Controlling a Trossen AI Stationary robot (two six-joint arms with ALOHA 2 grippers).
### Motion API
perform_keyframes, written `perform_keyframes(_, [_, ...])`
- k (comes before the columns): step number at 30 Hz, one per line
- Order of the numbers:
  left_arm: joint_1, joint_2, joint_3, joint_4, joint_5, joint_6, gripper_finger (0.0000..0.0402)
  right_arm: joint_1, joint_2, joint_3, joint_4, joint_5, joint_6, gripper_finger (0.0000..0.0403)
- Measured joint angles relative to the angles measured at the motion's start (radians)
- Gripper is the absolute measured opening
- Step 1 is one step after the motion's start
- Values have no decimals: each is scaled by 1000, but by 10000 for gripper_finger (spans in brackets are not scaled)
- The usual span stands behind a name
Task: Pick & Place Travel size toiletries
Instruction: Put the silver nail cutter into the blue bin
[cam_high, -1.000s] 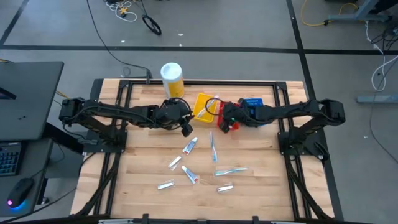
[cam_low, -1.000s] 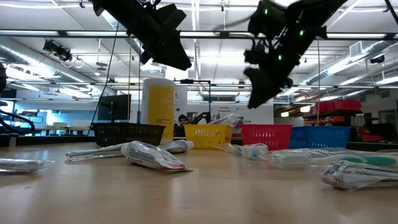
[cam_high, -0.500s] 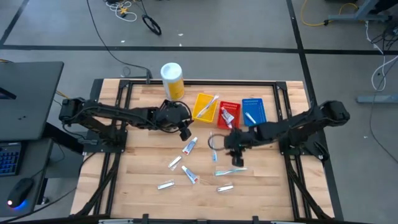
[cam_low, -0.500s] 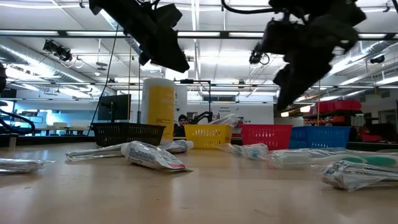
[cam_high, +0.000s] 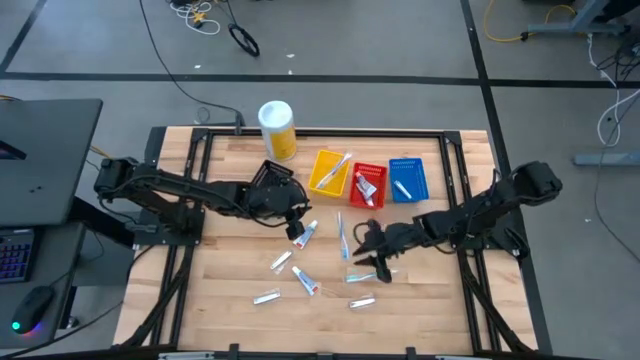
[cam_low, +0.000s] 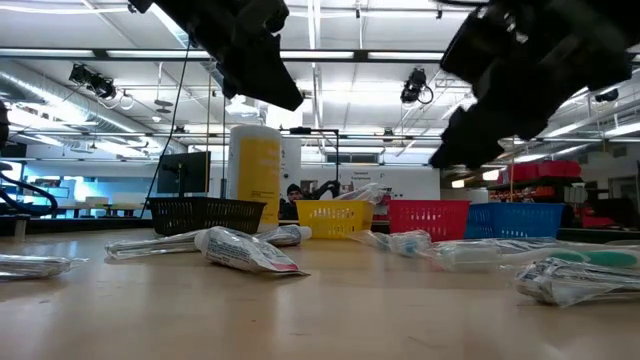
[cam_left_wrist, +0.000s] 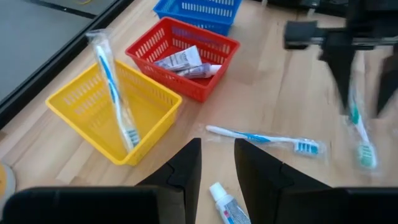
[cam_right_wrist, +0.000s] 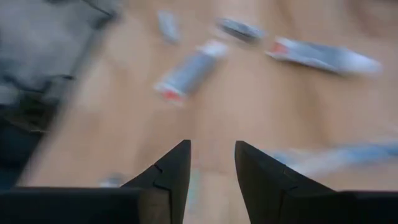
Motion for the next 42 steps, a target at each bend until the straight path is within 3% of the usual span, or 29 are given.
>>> perform_keyframes(3, [-5, 0, 0, 1, 0, -4, 105, 58, 0, -3, 82, -44, -8, 129])
perform_keyframes(12, [-5, 0, 0, 3, -94, -33, 105, 223, 103, 146, -89, -14, 106, 113])
perform_keyframes(18, [-5, 0, 0, 2, -95, -43, 105, 255, 194, 200, -109, -53, 188, 128])
perform_keyframes(30, [-5, 0, 0, -20, -95, -76, 105, 272, 335, 245, -154, -6, 217, 157])
perform_keyframes(42, [-5, 0, 0, -25, -95, -71, 105, 302, 355, 254, -239, 138, 139, 153])
